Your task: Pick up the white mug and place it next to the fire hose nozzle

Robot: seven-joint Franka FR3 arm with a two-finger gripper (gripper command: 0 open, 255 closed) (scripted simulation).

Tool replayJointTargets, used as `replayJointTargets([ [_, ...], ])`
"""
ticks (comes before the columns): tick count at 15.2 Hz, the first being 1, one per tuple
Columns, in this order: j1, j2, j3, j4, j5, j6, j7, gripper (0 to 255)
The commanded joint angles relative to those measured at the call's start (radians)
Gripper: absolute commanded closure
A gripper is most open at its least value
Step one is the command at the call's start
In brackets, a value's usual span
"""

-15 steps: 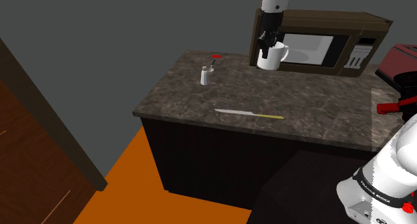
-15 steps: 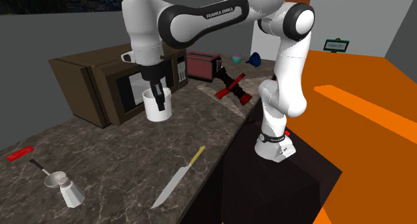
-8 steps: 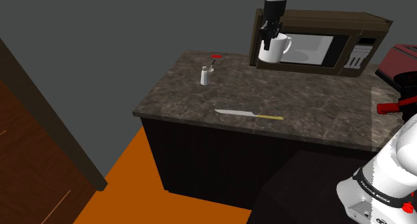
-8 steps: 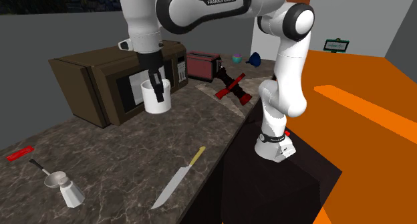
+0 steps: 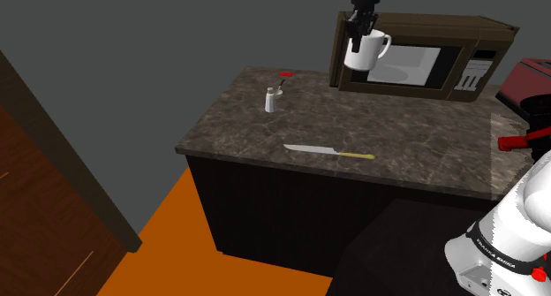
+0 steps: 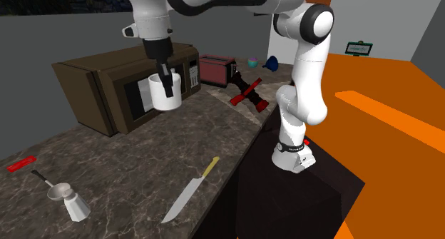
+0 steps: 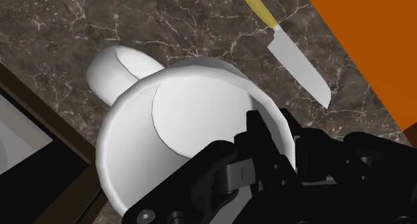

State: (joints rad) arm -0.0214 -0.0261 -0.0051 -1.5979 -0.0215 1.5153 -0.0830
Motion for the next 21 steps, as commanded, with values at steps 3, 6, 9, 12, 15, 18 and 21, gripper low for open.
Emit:
replayJointTargets([
  [3, 0.0, 0.018, 0.0, 0.079, 0.0, -0.061, -0.001, 255],
  [6, -0.01, 0.003, -0.01, 0.082, -0.002, -0.079, -0.022, 255],
  [9, -0.04, -0.061, -0.042, 0.007, -0.009, -0.066, -0.084, 255],
  [12, -0.069, -0.116, -0.078, -0.054, -0.02, -0.058, -0.148, 255],
  [15, -0.097, -0.162, -0.115, -0.103, -0.034, -0.052, -0.214, 255],
  [18, -0.125, -0.2, -0.155, -0.141, -0.051, -0.048, -0.28, 255],
  [21, -0.153, -0.228, -0.197, -0.167, -0.069, -0.045, -0.349, 255],
])
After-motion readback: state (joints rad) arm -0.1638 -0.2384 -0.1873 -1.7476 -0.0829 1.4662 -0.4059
